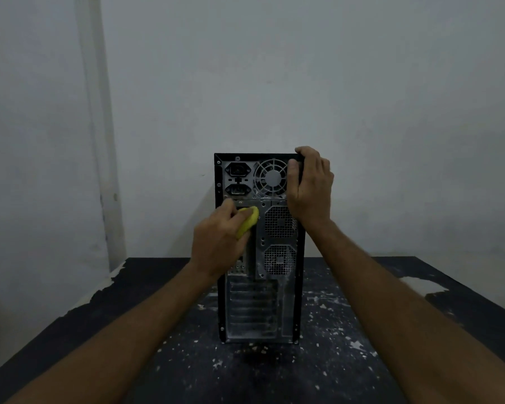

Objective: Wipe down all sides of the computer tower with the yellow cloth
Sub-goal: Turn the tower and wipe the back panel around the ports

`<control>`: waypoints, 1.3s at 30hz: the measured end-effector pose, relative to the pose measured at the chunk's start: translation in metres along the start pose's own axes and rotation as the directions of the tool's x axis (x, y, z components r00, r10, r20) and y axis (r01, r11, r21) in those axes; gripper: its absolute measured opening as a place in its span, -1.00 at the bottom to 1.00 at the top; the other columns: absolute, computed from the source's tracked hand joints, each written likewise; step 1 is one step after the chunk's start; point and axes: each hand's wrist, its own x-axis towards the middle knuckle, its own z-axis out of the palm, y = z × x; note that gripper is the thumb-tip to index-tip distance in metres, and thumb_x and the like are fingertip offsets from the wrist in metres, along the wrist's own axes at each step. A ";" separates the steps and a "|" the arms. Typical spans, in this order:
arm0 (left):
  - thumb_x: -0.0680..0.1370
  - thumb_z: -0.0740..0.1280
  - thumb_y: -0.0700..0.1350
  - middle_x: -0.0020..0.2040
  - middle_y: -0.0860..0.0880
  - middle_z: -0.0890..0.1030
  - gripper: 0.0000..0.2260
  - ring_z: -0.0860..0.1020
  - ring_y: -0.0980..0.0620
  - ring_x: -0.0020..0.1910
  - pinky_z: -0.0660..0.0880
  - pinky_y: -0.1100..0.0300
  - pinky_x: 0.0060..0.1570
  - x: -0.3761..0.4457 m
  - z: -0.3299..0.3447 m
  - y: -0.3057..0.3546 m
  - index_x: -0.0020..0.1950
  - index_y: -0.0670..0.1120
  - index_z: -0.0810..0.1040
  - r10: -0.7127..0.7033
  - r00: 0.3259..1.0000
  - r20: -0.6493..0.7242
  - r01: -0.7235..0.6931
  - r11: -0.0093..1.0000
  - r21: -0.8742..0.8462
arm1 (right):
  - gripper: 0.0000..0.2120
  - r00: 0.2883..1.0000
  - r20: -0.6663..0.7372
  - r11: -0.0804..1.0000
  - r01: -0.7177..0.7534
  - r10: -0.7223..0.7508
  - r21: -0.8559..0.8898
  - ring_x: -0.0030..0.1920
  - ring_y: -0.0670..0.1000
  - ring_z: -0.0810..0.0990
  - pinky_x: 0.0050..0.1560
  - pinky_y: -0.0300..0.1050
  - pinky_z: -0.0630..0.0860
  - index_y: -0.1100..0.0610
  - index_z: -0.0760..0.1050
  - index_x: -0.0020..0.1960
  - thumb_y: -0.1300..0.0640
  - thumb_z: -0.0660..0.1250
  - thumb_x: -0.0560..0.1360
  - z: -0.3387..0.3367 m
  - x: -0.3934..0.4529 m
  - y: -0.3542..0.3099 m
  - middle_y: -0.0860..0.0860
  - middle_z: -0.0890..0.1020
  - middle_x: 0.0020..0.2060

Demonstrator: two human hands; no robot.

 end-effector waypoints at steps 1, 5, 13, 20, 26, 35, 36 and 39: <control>0.52 0.51 -0.06 -0.11 -0.06 0.45 -0.68 0.41 -0.01 -0.32 0.35 0.16 -0.45 -0.003 0.001 -0.001 0.25 -0.08 0.65 0.013 1.000 0.013 -0.013 1.000 0.019 | -0.68 1.000 -0.004 1.000 0.002 -0.002 -0.002 0.20 0.05 0.47 0.12 0.05 0.39 0.10 0.46 0.30 -0.03 0.13 0.66 0.000 0.000 0.001 0.00 0.57 0.23; 0.44 0.57 -0.06 -0.06 -0.10 0.52 -0.66 0.51 -0.02 -0.30 0.44 0.16 -0.47 -0.027 0.000 -0.010 0.17 -0.10 0.65 0.161 0.972 0.171 -0.171 0.984 0.046 | -0.69 1.000 -0.007 1.000 0.004 -0.004 -0.015 0.19 0.05 0.47 0.11 0.08 0.41 0.09 0.45 0.30 -0.03 0.13 0.66 0.001 0.000 0.002 -0.01 0.56 0.22; 0.53 0.50 -0.04 -0.16 -0.05 0.46 -0.82 0.39 0.02 -0.35 0.29 0.20 -0.46 0.010 -0.005 0.001 0.06 -0.09 0.67 -0.012 1.000 0.006 0.011 0.999 0.036 | -0.68 1.000 -0.018 1.000 -0.002 0.002 -0.012 0.19 0.04 0.45 0.10 0.05 0.39 0.09 0.46 0.29 -0.05 0.13 0.65 0.000 0.001 0.003 -0.02 0.56 0.21; 0.38 0.64 -0.05 -0.16 -0.04 0.50 -0.69 0.45 0.04 -0.34 0.31 0.21 -0.43 -0.048 0.005 -0.011 0.02 -0.09 0.65 0.233 0.940 0.249 -0.245 0.970 0.015 | -0.67 1.000 -0.027 1.000 -0.005 0.006 0.016 0.18 0.03 0.44 0.09 0.06 0.39 0.09 0.47 0.28 -0.06 0.12 0.64 0.000 0.000 0.001 -0.04 0.57 0.19; 0.47 0.56 -0.05 -0.18 -0.06 0.45 -0.73 0.41 -0.01 -0.36 0.31 0.19 -0.49 -0.047 0.014 -0.003 0.12 -0.09 0.66 0.048 0.992 0.114 -0.047 0.999 -0.004 | -0.65 1.000 -0.023 1.000 -0.016 0.017 0.005 0.20 0.04 0.44 0.11 0.07 0.39 0.08 0.48 0.28 -0.06 0.09 0.65 -0.001 0.000 0.000 -0.05 0.58 0.19; 0.46 0.56 -0.06 -0.17 -0.05 0.48 -0.71 0.39 0.05 -0.35 0.28 0.22 -0.45 -0.047 0.013 -0.009 0.13 -0.10 0.67 0.104 0.987 0.122 -0.108 0.994 0.021 | -0.66 0.999 -0.032 0.999 -0.034 0.034 0.005 0.20 0.04 0.43 0.11 0.07 0.39 0.08 0.48 0.28 -0.07 0.10 0.66 0.000 0.000 0.000 -0.05 0.58 0.19; 0.46 0.55 -0.06 -0.17 -0.06 0.48 -0.72 0.40 0.04 -0.35 0.27 0.22 -0.44 -0.044 0.013 -0.006 0.13 -0.11 0.66 0.076 0.992 0.104 -0.078 0.997 0.016 | -0.66 0.999 -0.030 0.999 -0.037 0.037 0.007 0.21 0.04 0.42 0.12 0.07 0.39 0.08 0.48 0.28 -0.07 0.09 0.66 0.000 0.000 0.000 -0.05 0.57 0.18; 0.39 0.60 -0.08 -0.10 -0.08 0.53 -0.65 0.50 -0.01 -0.29 0.34 0.20 -0.44 -0.073 0.021 -0.006 0.13 -0.12 0.65 0.200 0.961 0.191 -0.201 0.979 -0.016 | -0.66 1.000 -0.020 1.000 -0.017 0.018 0.026 0.22 0.05 0.41 0.14 0.09 0.41 0.08 0.48 0.28 -0.06 0.08 0.66 -0.002 0.000 0.001 -0.06 0.57 0.17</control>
